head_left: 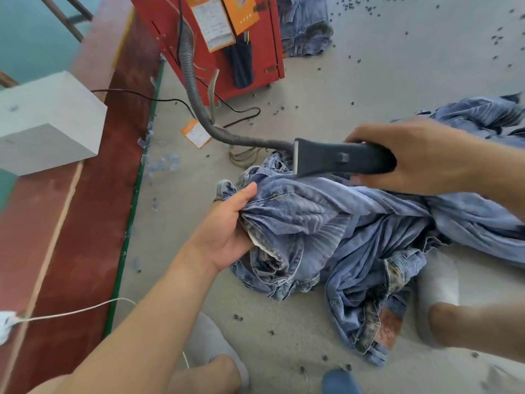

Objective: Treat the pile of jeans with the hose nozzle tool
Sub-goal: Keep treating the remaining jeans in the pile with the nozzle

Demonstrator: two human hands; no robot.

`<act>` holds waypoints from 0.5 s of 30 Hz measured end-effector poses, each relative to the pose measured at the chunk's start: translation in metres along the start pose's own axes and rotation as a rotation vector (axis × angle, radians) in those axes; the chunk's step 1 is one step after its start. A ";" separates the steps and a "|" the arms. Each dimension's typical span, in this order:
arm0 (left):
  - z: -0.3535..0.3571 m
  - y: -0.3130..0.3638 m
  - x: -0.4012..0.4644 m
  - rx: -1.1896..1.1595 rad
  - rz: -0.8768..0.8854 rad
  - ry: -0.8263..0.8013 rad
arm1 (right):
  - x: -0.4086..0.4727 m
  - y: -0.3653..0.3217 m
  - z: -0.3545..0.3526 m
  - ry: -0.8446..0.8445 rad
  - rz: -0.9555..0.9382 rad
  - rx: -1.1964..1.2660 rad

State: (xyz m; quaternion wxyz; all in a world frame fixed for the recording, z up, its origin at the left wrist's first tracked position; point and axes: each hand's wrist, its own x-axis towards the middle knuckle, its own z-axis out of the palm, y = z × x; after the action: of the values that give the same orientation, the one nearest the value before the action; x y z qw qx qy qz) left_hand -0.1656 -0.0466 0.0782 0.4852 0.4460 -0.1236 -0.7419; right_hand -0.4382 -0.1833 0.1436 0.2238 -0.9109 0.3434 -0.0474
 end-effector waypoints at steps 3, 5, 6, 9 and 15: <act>-0.001 0.000 0.002 0.033 -0.009 -0.016 | -0.008 -0.004 0.001 -0.139 0.009 -0.092; -0.001 0.000 0.003 0.051 -0.003 -0.020 | -0.007 -0.010 0.004 -0.188 -0.002 -0.117; -0.001 0.000 0.003 0.061 0.002 -0.022 | -0.006 -0.014 0.007 -0.203 -0.019 -0.120; -0.001 0.000 0.004 0.091 0.013 -0.016 | -0.003 -0.025 0.015 -0.194 -0.077 -0.139; 0.001 0.004 0.002 0.086 0.017 -0.013 | -0.003 -0.025 0.013 -0.097 -0.060 -0.015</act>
State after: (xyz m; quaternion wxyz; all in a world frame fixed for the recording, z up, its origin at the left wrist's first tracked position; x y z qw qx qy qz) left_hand -0.1647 -0.0510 0.0802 0.4710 0.4605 -0.1621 -0.7347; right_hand -0.4223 -0.1599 0.1436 0.2320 -0.9236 0.3052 -0.0071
